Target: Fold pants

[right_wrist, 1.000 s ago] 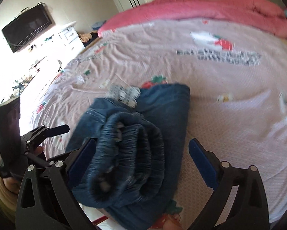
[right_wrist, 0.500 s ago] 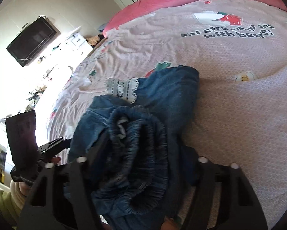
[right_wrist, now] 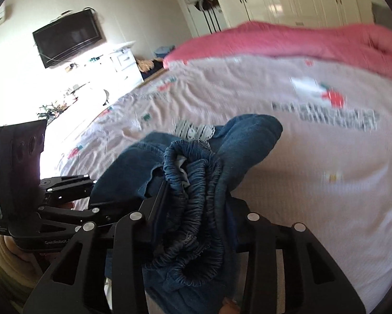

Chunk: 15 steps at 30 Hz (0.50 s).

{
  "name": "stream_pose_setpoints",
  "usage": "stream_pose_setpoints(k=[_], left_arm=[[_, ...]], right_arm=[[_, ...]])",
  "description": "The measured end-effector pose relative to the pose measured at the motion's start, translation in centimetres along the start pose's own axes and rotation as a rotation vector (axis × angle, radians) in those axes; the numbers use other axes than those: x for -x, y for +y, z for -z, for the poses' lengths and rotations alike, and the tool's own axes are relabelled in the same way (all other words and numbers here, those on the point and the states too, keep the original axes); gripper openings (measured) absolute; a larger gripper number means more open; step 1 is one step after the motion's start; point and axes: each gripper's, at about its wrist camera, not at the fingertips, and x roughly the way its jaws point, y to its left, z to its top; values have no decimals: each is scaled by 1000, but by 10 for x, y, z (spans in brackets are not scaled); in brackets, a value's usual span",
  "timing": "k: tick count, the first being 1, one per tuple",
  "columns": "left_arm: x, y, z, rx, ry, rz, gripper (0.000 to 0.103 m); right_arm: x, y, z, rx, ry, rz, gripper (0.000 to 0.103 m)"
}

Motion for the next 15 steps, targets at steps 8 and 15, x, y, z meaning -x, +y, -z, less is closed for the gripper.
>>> stream_pose_setpoints(k=[8,15], left_arm=[[-12,33,-41,33,-44,-70,27],[-56,65,-31,95,41,-68,28]], right_arm=[[-41,-9,-50,-22,-18,-25,36],[-95,-28,-53,-76,103,-20,37]])
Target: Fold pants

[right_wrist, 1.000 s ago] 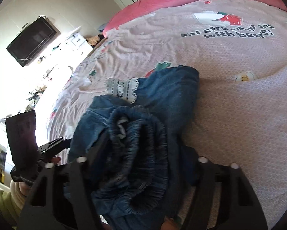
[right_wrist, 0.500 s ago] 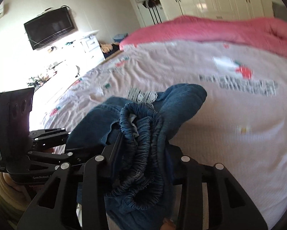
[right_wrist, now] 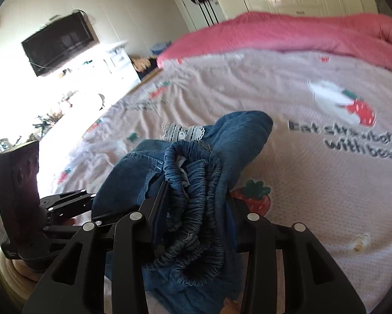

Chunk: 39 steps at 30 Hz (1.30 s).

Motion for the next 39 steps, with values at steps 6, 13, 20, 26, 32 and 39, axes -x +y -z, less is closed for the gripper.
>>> stream_pose_setpoints(k=[6,13,20,26,32,39], left_arm=[[-10,5,8,8,6,6,34],[-13,13,11,39,11,19,48],[-8,15,13,52,-3,-1,61],[4,11,14,44,-29,-29,67],[20,9,22,59,-45,-34,73],[52,4,40,62,-83,-58,88]], right_arm=[[-17,-11,11,-43,49,41,45],[-24,-28,14,-127,68,66,68],[4,-15,24,-84,-26,112,80],[26,-6,27,-48,-63,156,85],[42,4,29,-25,-80,185,92],[64,32,42,77,-119,254,96]])
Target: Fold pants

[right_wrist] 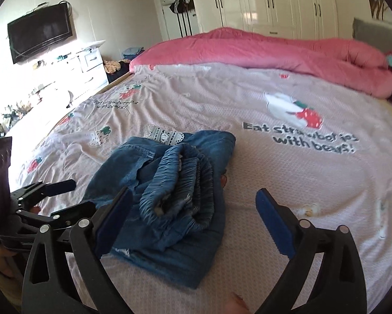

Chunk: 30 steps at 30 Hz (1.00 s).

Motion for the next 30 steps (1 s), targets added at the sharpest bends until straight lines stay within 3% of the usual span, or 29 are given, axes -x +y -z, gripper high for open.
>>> stream_pose_setpoints(k=[3,16,30], left_arm=[[14,-4,8,-14,-13,-11,93],[47,-7,60,38,-23,-72,93],[44,-15,78,32,-4,-60,93]], right_arm=[[13,9,8,14,-14,10,98],[42,13,71,-42,26,14,98],[46,11,81,-27,34,0,98]])
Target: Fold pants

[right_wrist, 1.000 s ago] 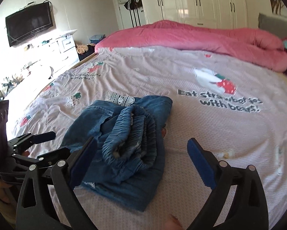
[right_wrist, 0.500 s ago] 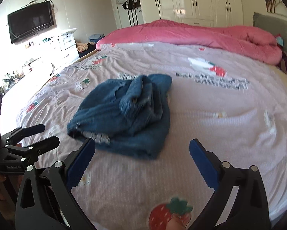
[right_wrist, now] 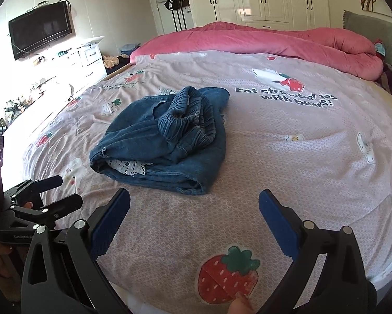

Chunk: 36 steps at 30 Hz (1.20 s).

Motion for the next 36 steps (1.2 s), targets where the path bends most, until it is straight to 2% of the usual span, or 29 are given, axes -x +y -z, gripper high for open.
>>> stream_pose_setpoints(k=[18,25,36], left_arm=[[8,1,1,-2,-29,-26,93],[4,4,1,18,-9,-13,93],[5,-3,4,-2,-12,-17,93]], right_arm=[[-2,9,9,17,7,-4,98],[-6,10,9,18,20,-13,98],[-6,11,10,24,17,1,98]])
